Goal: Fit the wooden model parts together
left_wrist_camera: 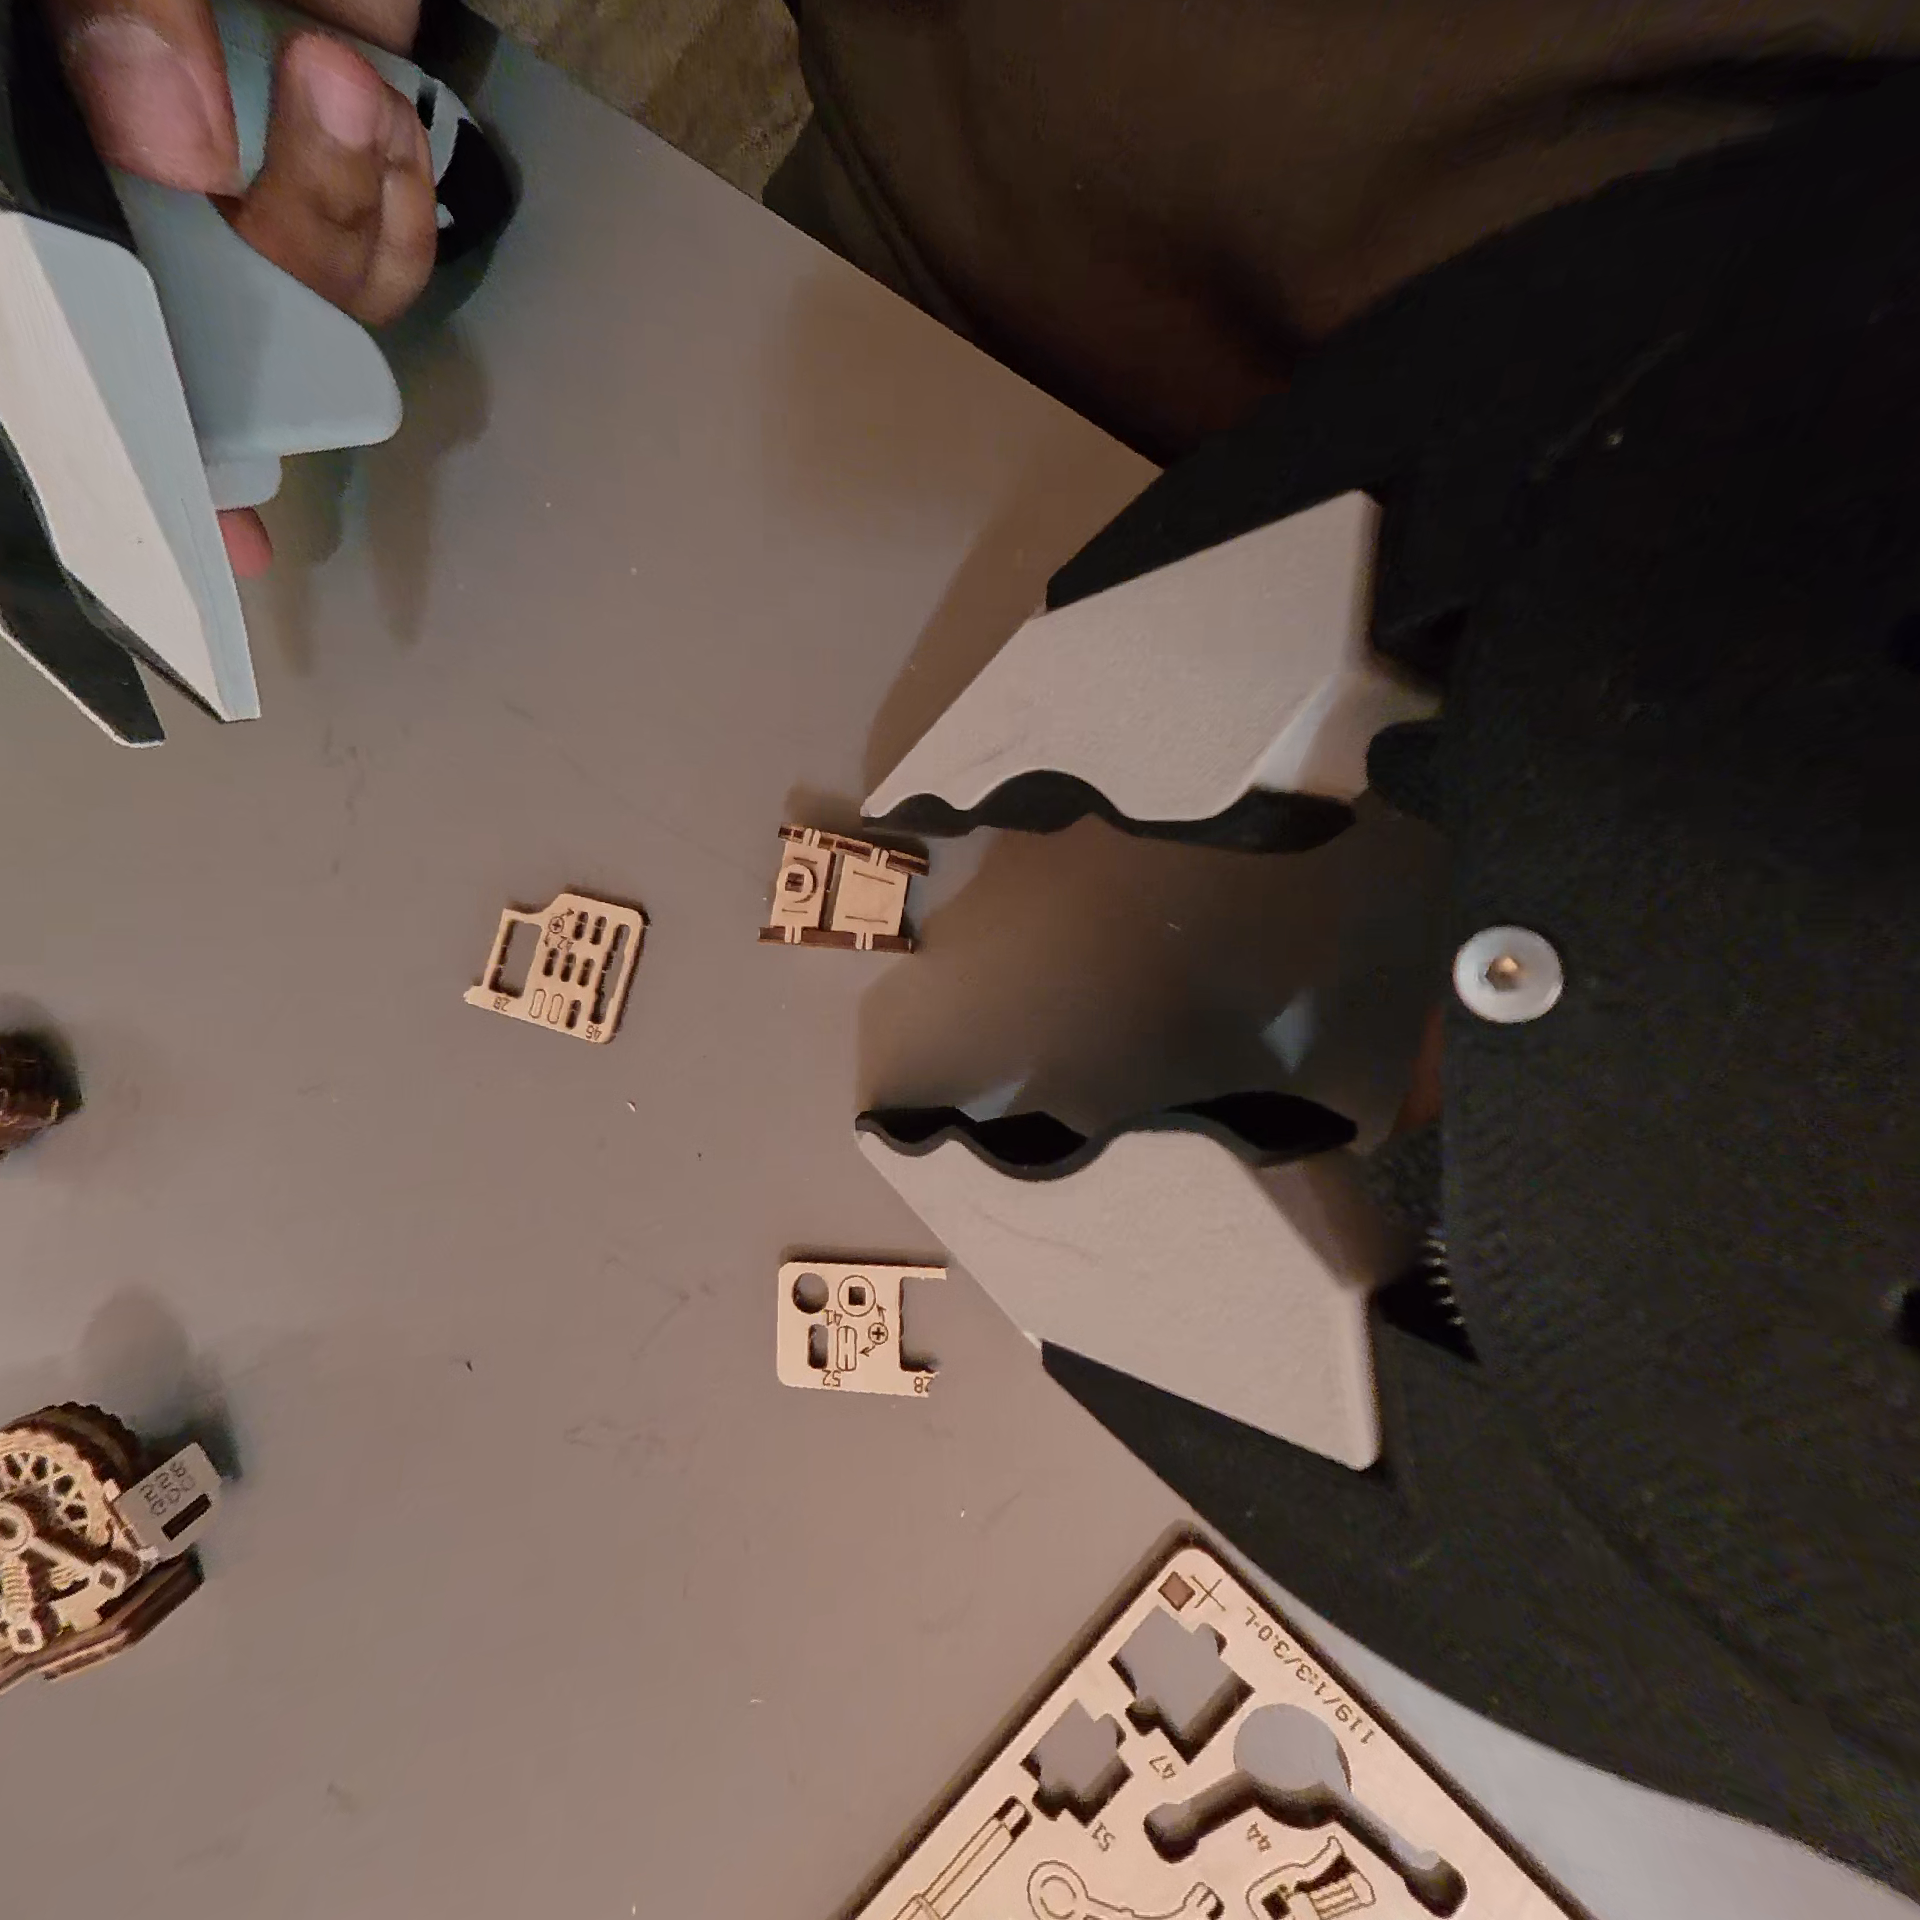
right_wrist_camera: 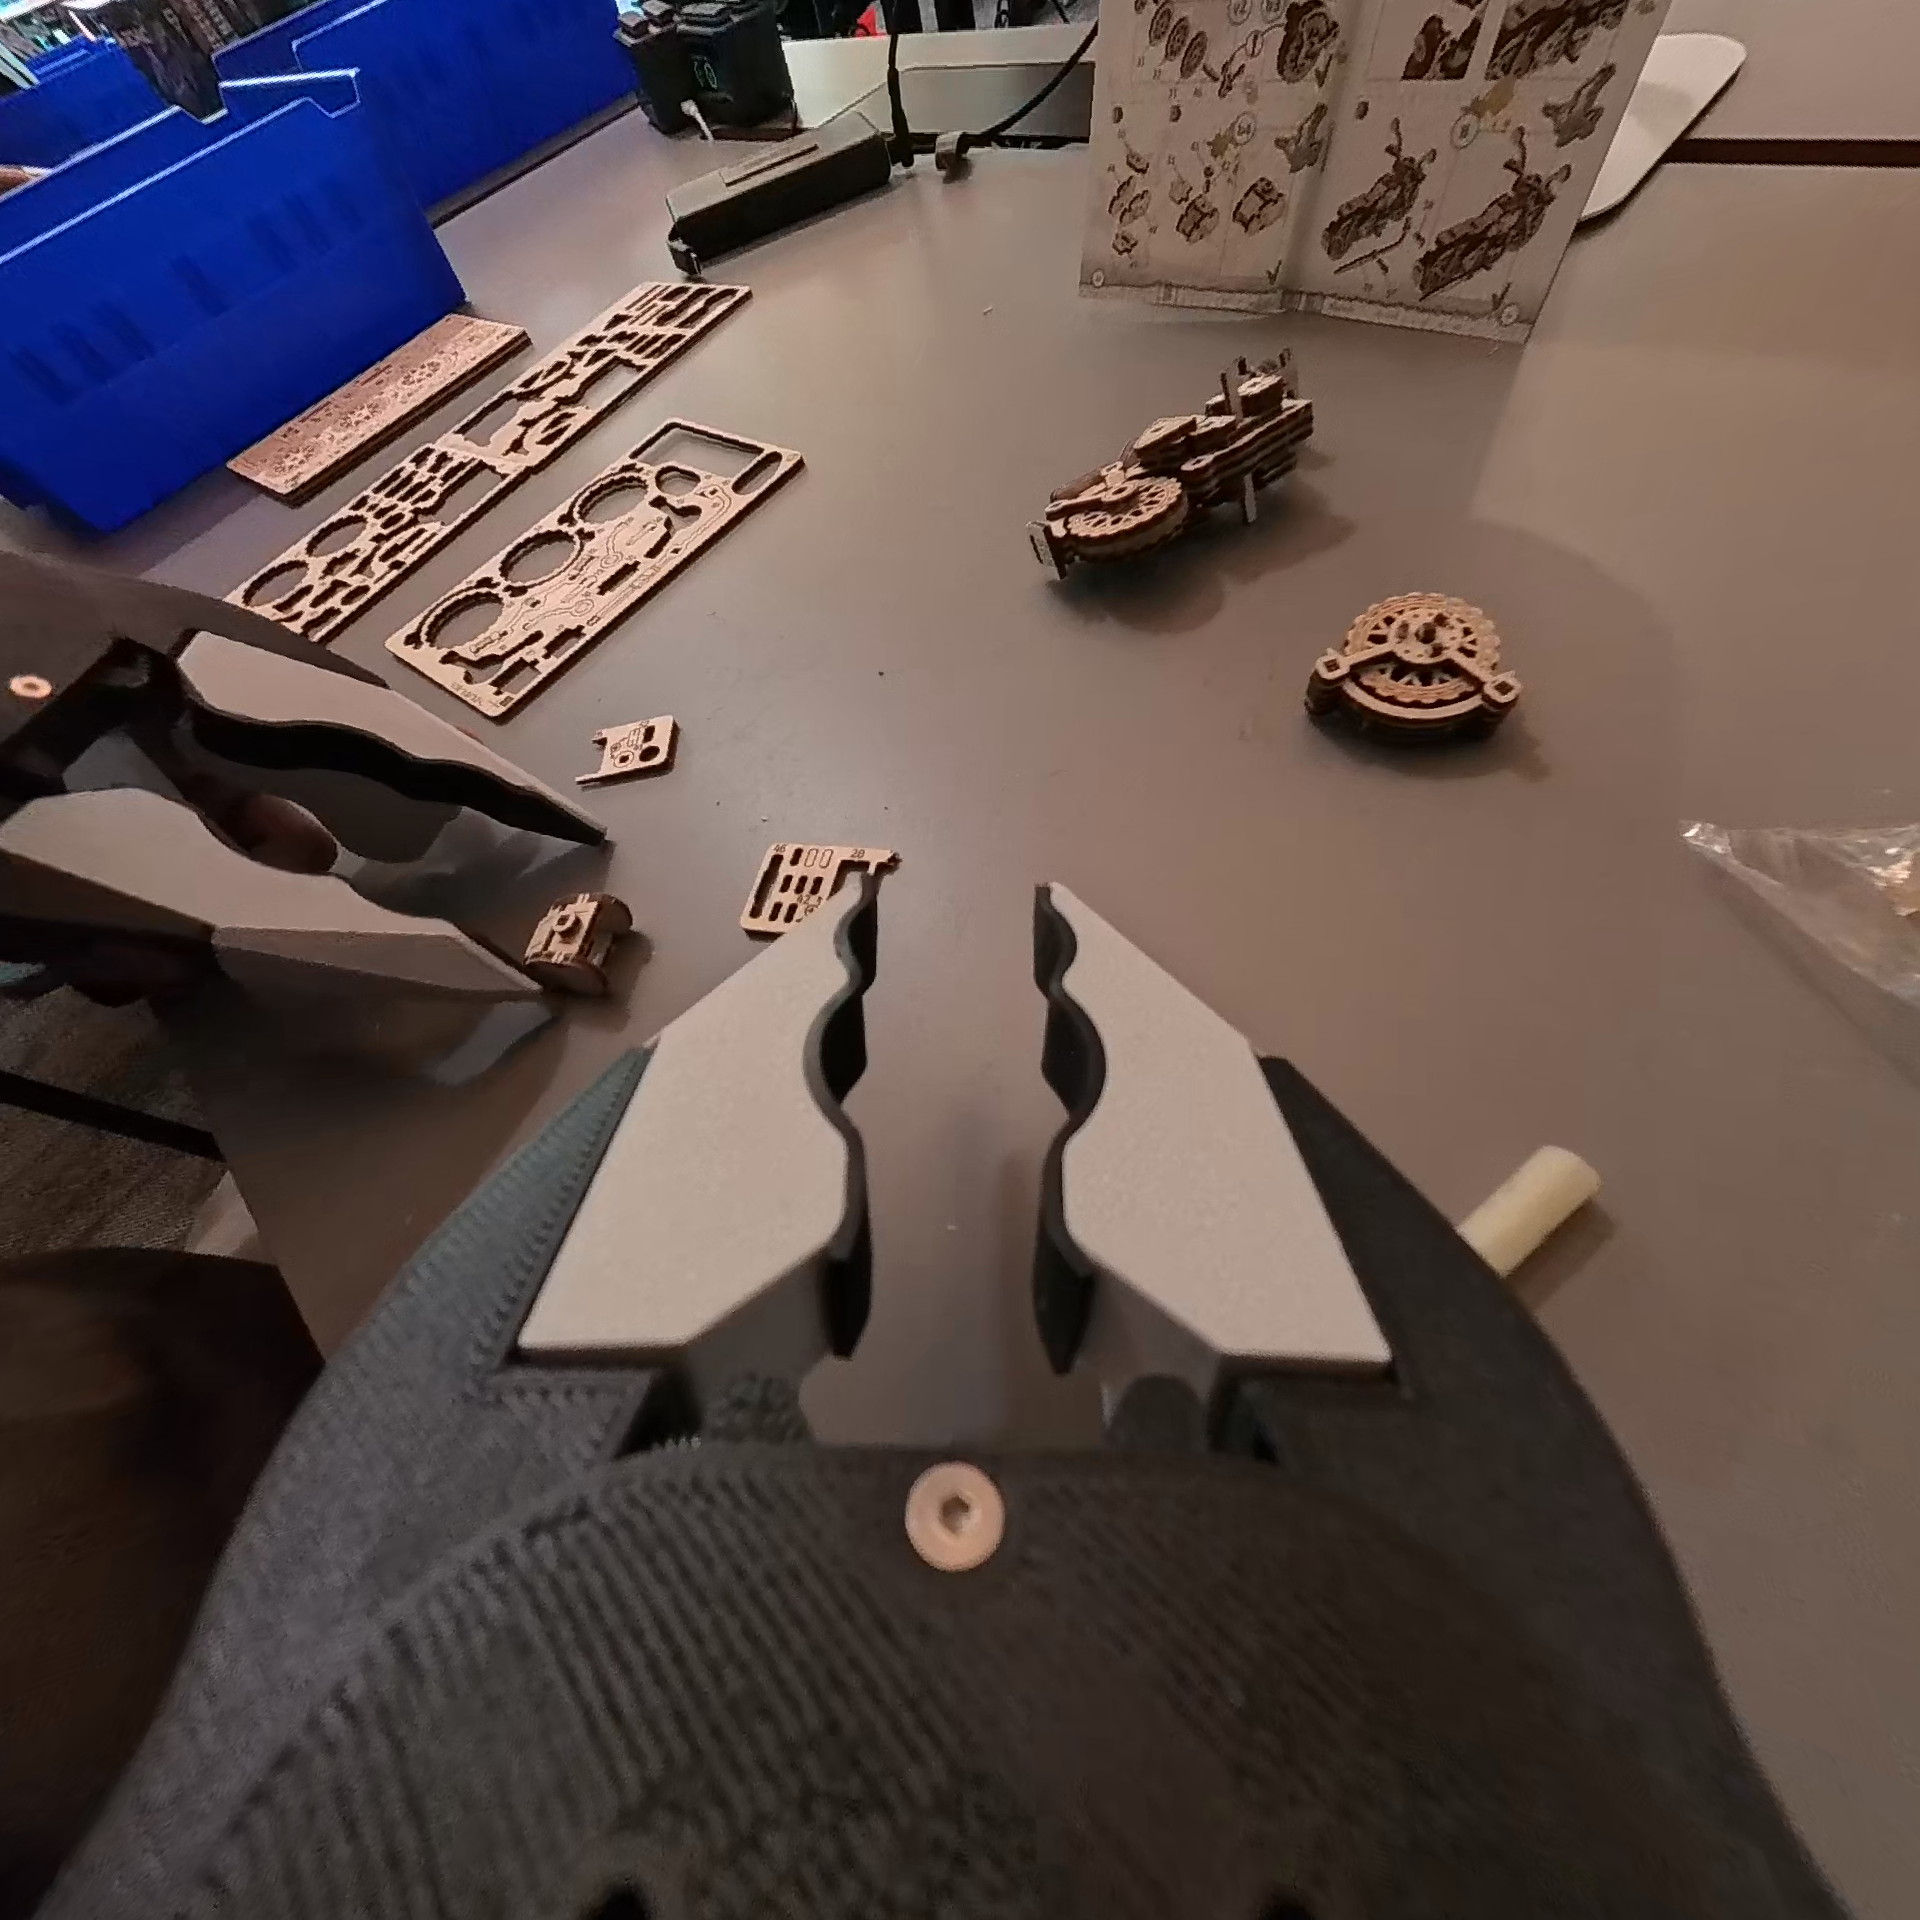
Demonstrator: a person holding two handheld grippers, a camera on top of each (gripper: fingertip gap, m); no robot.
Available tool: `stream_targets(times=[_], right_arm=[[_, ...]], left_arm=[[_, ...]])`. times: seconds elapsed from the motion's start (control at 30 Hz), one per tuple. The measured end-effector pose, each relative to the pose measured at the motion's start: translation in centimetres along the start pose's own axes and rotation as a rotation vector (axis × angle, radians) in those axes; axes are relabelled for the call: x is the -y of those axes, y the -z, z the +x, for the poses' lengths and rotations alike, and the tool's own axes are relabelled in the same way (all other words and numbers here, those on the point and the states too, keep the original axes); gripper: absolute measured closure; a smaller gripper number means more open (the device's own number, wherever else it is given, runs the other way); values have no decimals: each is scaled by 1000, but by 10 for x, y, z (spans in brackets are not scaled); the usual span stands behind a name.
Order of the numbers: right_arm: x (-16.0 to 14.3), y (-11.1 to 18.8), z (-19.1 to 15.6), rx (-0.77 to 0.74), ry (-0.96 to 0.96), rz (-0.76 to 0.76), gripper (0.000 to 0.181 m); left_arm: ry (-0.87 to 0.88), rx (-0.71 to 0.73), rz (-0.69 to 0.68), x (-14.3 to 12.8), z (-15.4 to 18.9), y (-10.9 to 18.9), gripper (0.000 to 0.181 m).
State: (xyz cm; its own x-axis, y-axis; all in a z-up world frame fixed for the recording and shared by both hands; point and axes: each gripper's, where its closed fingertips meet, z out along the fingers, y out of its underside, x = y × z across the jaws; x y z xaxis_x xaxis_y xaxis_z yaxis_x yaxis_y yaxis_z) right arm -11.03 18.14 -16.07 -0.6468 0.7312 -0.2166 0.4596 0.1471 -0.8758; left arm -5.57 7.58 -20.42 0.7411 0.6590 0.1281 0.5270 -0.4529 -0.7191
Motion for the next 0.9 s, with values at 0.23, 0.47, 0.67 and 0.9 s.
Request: stream_targets(times=[0.23, 0.47, 0.67, 0.9], right_arm=[[0, 0, 2, -1, -14, -1, 151], [22, -11, 12, -154, 226, 32, 139], [52, -56, -2, -197, 436, -6, 145], [80, -116, 15, -291, 357, -81, 123]], left_arm=[[82, -40, 55, 7, -5, 5, 124], [153, -16, 188, 26, -24, 19, 125], [259, -47, 324, 40, -50, 37, 125], [299, -68, 463, 75, -82, 46, 125]])
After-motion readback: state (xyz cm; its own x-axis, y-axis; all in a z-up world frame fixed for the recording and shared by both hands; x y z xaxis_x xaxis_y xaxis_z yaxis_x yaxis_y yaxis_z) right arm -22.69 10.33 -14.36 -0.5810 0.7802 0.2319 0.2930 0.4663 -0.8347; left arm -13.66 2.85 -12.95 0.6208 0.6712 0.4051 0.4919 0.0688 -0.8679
